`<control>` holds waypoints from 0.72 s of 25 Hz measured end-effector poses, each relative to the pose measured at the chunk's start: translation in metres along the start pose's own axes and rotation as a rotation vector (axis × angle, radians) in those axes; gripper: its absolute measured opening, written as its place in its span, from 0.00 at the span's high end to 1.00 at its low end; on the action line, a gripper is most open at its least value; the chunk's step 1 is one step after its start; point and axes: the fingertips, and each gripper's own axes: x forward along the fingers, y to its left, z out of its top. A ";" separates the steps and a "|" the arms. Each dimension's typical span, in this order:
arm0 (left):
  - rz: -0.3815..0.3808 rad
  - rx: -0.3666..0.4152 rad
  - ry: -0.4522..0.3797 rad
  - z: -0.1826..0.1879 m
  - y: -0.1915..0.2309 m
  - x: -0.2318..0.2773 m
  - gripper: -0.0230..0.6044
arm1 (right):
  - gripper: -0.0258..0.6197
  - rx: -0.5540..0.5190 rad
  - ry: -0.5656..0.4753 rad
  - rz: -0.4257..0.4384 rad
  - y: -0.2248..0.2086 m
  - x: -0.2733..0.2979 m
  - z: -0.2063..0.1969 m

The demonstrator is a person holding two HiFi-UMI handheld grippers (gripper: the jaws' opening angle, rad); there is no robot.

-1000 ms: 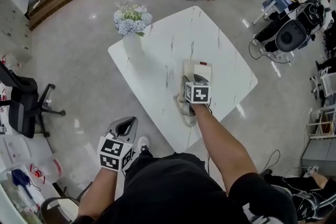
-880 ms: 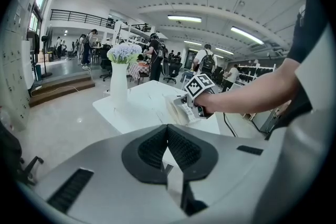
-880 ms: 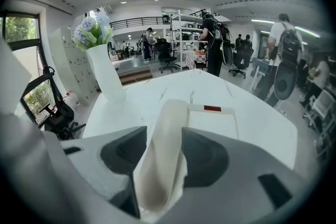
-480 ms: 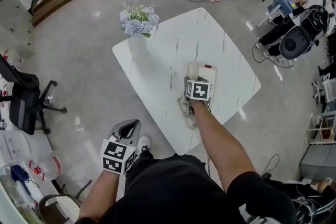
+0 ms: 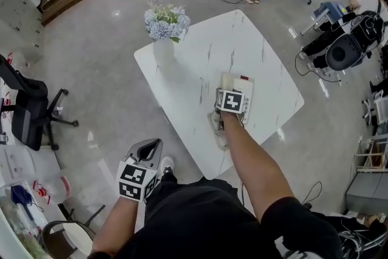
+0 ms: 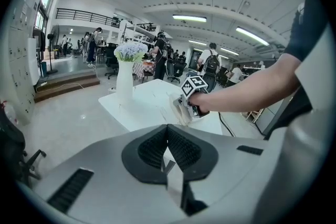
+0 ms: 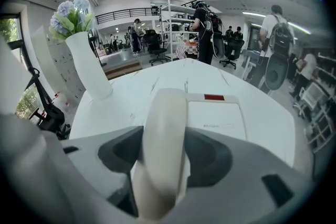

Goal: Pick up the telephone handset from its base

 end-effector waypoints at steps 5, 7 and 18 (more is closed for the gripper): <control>-0.008 -0.037 -0.010 0.000 0.002 -0.002 0.96 | 0.60 0.034 0.020 0.016 -0.001 0.000 0.000; -0.015 -0.054 -0.011 0.000 0.003 -0.003 0.96 | 0.61 0.080 0.029 0.040 -0.003 -0.001 0.000; -0.044 -0.049 -0.018 0.003 -0.001 -0.002 0.96 | 0.62 0.116 0.018 0.115 0.003 -0.020 -0.004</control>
